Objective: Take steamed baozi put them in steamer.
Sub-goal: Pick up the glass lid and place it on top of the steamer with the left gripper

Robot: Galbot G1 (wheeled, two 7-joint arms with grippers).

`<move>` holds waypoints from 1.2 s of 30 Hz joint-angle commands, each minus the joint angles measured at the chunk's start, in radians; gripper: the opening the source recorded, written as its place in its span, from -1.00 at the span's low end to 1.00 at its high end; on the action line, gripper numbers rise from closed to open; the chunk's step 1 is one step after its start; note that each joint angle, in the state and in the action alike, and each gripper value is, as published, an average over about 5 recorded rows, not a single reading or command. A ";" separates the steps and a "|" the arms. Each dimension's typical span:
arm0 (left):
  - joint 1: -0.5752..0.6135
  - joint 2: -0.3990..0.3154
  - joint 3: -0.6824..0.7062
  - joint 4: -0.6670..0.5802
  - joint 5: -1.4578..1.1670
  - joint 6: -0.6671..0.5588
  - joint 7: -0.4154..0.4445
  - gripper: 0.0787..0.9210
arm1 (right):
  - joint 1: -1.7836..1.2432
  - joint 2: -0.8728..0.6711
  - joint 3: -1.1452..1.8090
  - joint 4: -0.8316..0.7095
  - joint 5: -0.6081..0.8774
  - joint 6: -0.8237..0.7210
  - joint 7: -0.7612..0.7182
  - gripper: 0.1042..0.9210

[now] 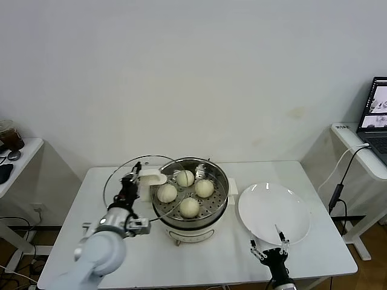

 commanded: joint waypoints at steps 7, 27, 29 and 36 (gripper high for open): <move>-0.212 -0.233 0.234 0.171 0.210 0.059 0.065 -0.77 | 0.015 0.013 -0.009 -0.026 -0.044 0.000 0.019 0.76; -0.173 -0.335 0.242 0.245 0.229 0.068 0.035 -0.77 | 0.007 0.006 -0.017 -0.028 -0.036 -0.001 0.018 0.76; -0.172 -0.339 0.242 0.247 0.230 0.068 0.032 -0.77 | 0.007 0.006 -0.018 -0.029 -0.035 0.000 0.019 0.76; -0.160 -0.343 0.242 0.242 0.237 0.067 0.032 -0.77 | 0.004 0.005 -0.022 -0.030 -0.036 -0.001 0.018 0.76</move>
